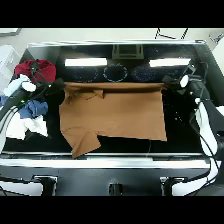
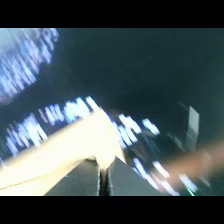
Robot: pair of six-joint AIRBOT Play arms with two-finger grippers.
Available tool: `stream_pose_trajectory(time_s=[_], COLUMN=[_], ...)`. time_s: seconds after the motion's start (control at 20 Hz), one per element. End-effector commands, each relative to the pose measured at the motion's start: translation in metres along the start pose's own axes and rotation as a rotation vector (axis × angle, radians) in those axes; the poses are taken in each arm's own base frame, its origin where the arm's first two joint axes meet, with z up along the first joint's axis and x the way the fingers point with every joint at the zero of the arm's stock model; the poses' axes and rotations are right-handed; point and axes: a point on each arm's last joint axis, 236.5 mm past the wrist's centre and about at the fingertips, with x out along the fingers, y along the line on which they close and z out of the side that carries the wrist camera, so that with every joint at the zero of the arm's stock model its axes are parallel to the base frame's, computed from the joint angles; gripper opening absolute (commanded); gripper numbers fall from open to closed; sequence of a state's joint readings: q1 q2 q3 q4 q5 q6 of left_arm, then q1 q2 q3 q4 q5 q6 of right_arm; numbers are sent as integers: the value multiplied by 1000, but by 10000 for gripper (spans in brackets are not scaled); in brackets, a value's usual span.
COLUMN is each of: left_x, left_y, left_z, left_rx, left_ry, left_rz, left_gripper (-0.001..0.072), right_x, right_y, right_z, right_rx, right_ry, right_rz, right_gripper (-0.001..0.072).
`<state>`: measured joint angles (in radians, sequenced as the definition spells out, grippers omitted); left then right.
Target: Fold the clothes and pants, and hang the long-sleeved shirts on hangers.
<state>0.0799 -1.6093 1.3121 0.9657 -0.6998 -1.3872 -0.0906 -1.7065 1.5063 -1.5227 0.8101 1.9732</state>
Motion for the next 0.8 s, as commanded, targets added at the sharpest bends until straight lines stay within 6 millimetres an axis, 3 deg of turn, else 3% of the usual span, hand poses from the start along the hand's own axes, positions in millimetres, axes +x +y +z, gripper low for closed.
stream_pose_trajectory(time_s=[0.0, 0.1, 0.2, 0.5, 0.55, 0.6, 0.65, 0.7, 0.75], left_x=[-34, -27, -25, -26, -26, -28, -33, -45, -59], left_y=[29, 37, 40, 41, 41, 41, 41, 42, 45], left_z=[-100, -126, -137, -135, -135, -133, -129, -124, -120], left_rx=[-2, -25, -35, -38, -38, -39, -41, -39, -28], left_ry=[427, 471, 493, 488, 487, 488, 495, 521, 550], left_rz=[40, 51, 56, 57, 57, 55, 50, 41, 32], left_gripper=[25, 24, 25, 26, 55, 254, 512, 567, 566], right_x=[-32, -30, -29, -30, -31, -33, -39, -50, -63], right_y=[-29, -35, -43, -42, -38, -34, -32, -31, -37], right_z=[-82, -112, -127, -131, -134, -136, -136, -131, -124], right_rx=[-187, -197, -207, -212, -203, -192, -188, -209, -218], right_ry=[372, 468, 526, 547, 557, 569, 581, 594, 607], right_rz=[-73, -70, -90, -78, -66, -49, -41, -15, 0], right_gripper=[40, 39, 39, 40, 64, 190, 368, 481, 545])
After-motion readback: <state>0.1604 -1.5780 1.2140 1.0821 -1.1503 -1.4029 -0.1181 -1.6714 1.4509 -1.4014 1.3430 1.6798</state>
